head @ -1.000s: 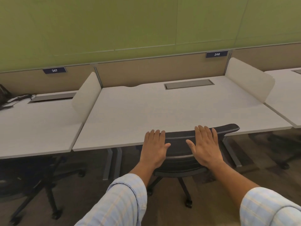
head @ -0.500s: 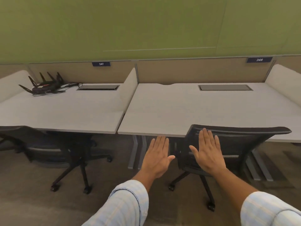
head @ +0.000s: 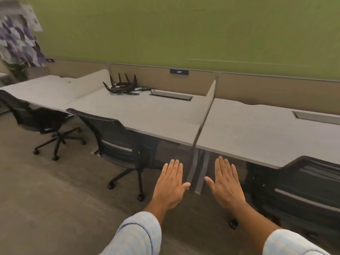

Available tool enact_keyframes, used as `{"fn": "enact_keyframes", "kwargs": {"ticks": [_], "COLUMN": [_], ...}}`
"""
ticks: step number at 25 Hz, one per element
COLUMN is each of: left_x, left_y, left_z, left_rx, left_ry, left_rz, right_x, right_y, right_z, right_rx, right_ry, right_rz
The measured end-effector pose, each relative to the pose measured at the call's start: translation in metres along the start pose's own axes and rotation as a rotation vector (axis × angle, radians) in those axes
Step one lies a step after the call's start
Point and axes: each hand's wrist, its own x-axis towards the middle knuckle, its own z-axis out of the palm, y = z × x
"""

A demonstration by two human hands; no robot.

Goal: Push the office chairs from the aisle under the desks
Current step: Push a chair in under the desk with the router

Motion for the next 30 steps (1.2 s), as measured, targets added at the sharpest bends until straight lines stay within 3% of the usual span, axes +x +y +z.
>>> {"fn": "enact_keyframes", "kwargs": {"ticks": [8, 16, 23, 30], "left_x": [-0.105, -0.161, -0.151, -0.084], "left_y": [-0.178, -0.283, -0.402, -0.531], "left_z": [0.005, 0.002, -0.006, -0.022], "left_rx": [0.046, 0.047, 0.058, 0.084], "left_ry": [0.009, 0.011, 0.034, 0.037], "left_rz": [-0.301, -0.504, -0.636, -0.665], "right_x": [0.040, 0.083, 0.164, 0.283], "right_y": [-0.205, -0.351, -0.464, -0.552], "right_z": [0.033, 0.057, 0.080, 0.090], "right_rx": [0.061, 0.109, 0.137, 0.154], "right_ry": [-0.090, -0.115, -0.101, -0.037], "right_rz": [-0.273, -0.492, -0.597, -0.636]}}
